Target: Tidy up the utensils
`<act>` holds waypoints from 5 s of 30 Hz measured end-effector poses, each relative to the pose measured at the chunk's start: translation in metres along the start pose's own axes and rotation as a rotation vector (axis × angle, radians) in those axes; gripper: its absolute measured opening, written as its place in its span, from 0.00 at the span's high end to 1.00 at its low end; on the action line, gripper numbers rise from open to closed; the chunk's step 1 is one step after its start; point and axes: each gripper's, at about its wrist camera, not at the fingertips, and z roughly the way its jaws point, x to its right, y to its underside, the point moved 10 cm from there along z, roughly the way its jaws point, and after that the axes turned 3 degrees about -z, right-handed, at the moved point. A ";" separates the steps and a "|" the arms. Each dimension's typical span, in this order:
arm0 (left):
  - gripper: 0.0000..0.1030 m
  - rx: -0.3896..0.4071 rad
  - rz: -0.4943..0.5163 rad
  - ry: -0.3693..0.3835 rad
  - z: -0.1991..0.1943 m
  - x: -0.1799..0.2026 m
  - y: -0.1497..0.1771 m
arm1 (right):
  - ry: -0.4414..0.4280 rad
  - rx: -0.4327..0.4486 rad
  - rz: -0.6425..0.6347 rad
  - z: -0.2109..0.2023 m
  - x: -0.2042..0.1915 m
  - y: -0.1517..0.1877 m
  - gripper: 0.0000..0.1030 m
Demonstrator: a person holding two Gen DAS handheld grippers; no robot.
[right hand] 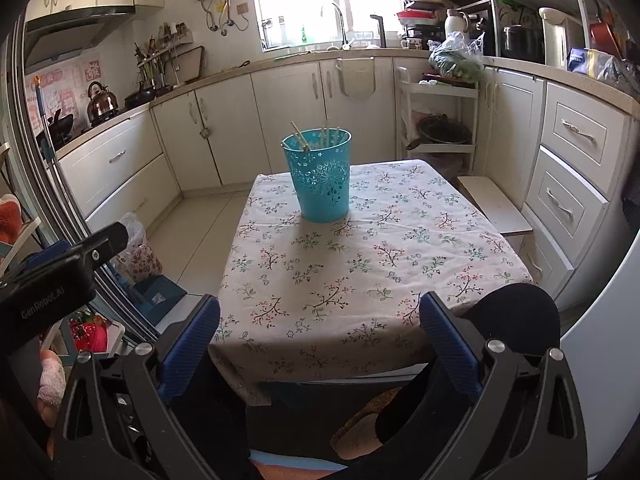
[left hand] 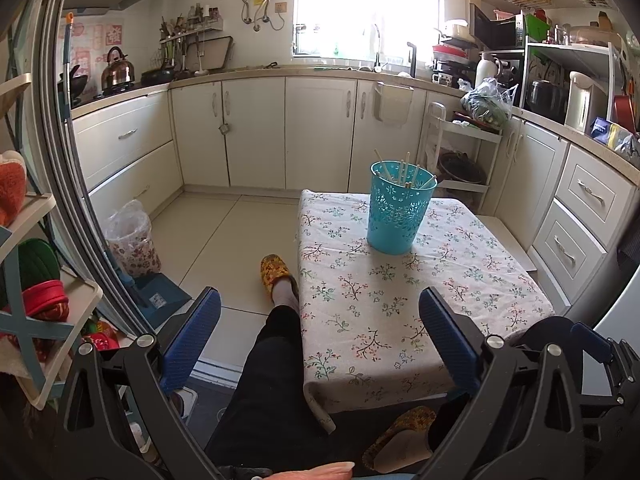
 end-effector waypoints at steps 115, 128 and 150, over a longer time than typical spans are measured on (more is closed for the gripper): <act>0.07 0.002 0.017 -0.011 -0.002 0.005 0.002 | 0.011 0.033 -0.004 -0.014 -0.002 -0.002 0.07; 0.07 0.000 0.017 -0.011 -0.002 0.005 0.003 | 0.010 0.034 -0.005 -0.015 -0.003 -0.003 0.07; 0.07 -0.126 0.067 -0.021 0.103 0.000 0.015 | 0.131 -0.095 0.042 0.089 0.073 -0.025 0.07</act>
